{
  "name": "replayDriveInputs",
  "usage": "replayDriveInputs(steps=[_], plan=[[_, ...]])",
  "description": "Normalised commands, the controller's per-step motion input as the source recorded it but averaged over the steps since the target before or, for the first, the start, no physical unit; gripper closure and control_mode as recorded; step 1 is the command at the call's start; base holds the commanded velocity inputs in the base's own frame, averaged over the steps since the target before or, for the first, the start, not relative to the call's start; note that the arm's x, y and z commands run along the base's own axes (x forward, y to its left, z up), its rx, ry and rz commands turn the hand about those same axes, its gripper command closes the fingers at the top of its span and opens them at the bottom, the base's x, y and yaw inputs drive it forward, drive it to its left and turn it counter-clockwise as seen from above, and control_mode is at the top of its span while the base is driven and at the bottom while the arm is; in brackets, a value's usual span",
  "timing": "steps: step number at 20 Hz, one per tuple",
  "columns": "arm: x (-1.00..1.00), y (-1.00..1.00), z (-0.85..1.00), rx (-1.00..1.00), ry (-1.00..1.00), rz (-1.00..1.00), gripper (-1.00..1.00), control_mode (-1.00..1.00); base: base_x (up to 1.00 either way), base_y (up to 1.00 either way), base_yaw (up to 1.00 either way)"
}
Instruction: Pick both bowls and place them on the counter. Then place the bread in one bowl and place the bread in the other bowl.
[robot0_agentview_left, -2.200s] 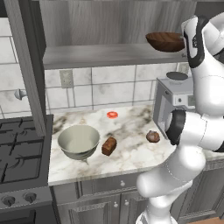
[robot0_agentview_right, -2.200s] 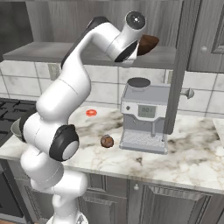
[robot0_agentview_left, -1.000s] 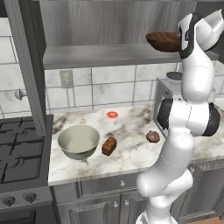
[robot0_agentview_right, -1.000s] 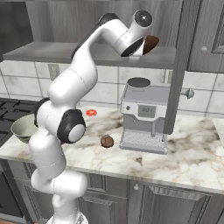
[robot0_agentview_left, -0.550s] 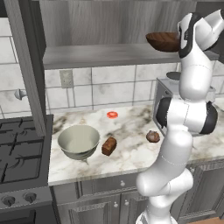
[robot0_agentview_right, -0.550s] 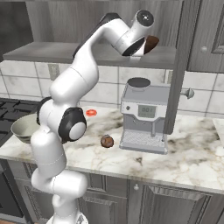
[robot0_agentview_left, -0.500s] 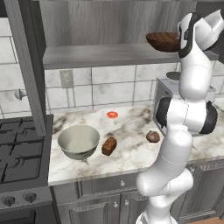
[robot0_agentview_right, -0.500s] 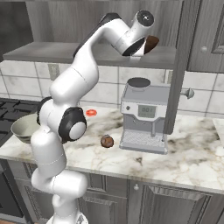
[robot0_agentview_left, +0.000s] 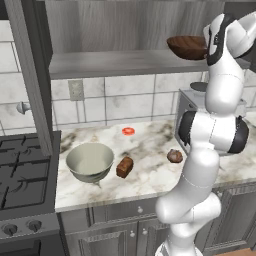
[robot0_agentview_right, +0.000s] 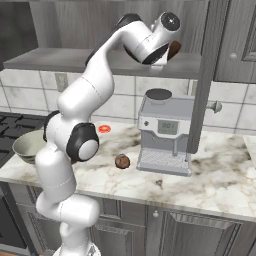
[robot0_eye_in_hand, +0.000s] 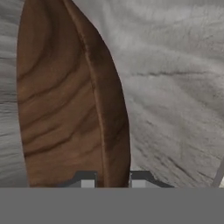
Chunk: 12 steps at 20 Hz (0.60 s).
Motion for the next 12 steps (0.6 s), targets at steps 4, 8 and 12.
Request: replayDriveInputs(steps=[4, 8, 12], plan=[[-0.36, 0.00, 0.00, 0.00, 0.00, 0.05, 1.00, -1.00, 0.00, 0.00, 0.00], [-0.54, 0.05, 0.06, 0.00, -0.01, 0.06, 1.00, -1.00, 0.00, 0.00, 0.00], [-0.62, 0.11, 0.07, 0.00, -0.02, 0.05, 1.00, -1.00, 0.00, 0.00, 0.00]])
